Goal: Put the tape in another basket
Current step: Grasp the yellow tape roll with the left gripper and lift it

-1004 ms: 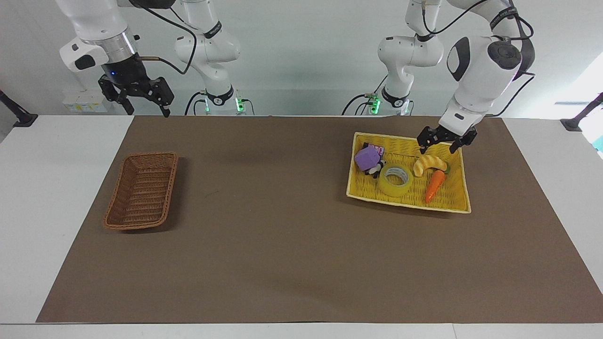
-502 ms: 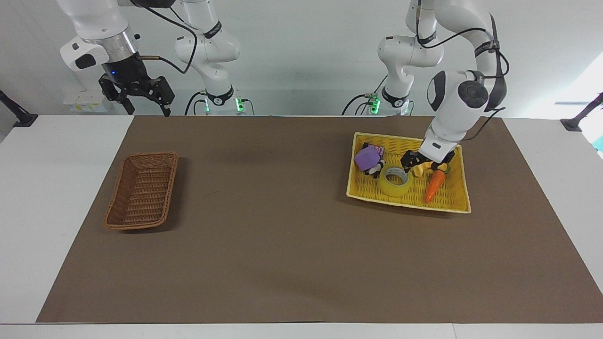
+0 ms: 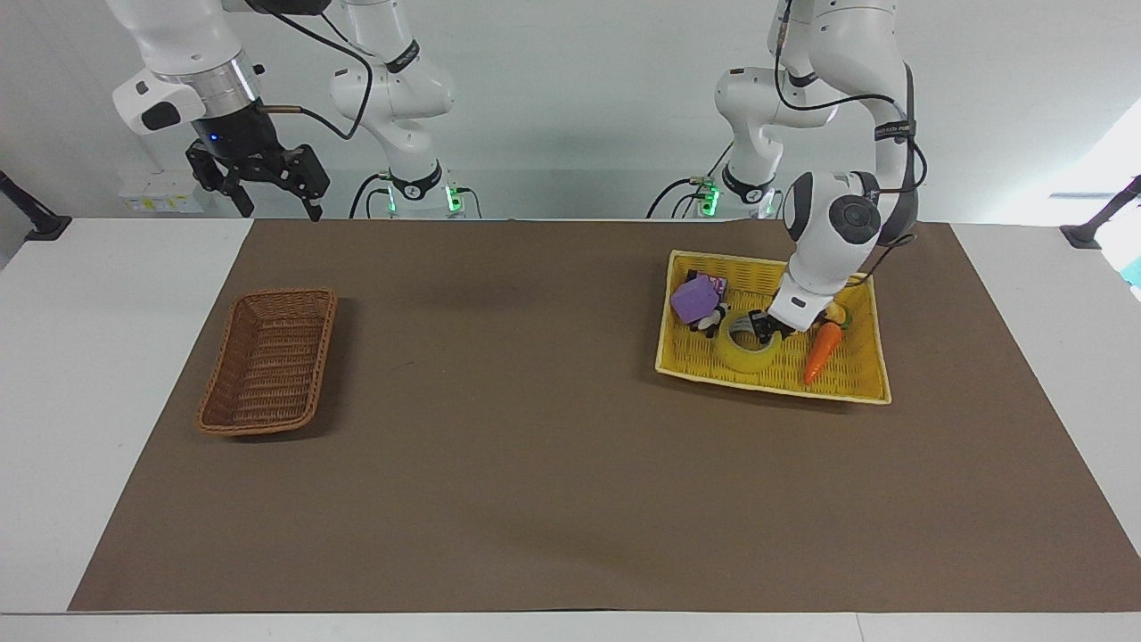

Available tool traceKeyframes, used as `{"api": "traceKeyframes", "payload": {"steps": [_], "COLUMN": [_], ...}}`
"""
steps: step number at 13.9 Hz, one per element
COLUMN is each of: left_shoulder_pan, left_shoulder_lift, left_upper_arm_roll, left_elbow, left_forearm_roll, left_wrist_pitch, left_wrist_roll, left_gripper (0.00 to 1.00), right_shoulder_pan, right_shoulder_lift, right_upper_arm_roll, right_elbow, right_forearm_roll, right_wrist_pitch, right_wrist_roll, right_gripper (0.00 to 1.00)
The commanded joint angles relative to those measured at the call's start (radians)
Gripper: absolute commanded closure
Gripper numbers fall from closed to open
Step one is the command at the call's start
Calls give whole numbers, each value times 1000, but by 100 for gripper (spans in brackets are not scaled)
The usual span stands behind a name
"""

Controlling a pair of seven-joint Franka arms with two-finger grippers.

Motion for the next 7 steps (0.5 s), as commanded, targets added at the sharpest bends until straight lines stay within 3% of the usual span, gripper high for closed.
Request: {"api": "traceKeyframes", "payload": {"steps": [1,3,7], "left_shoulder_pan": [-15,-12,-14], "left_shoulder_lift": [-16,-8,6], "left_upper_arm_roll": [13,13,15], "left_elbow": [-27,15,199], "left_forearm_roll": [-5,-5,-5], "left_wrist_pitch": [12,-39,-257], "left_wrist_roll": [8,13,10], "left_gripper": [100,100,100], "right_shoulder_pan": [-15,-15,-12], "right_shoulder_lift": [-23,-23,-23], "right_upper_arm_roll": [4,4,9], "right_elbow": [-26,-26,-25], "right_forearm_roll": [21,21,21], "right_wrist_pitch": [8,8,6], "right_wrist_roll": [-19,-22,-24], "right_gripper": [0,0,0]}}
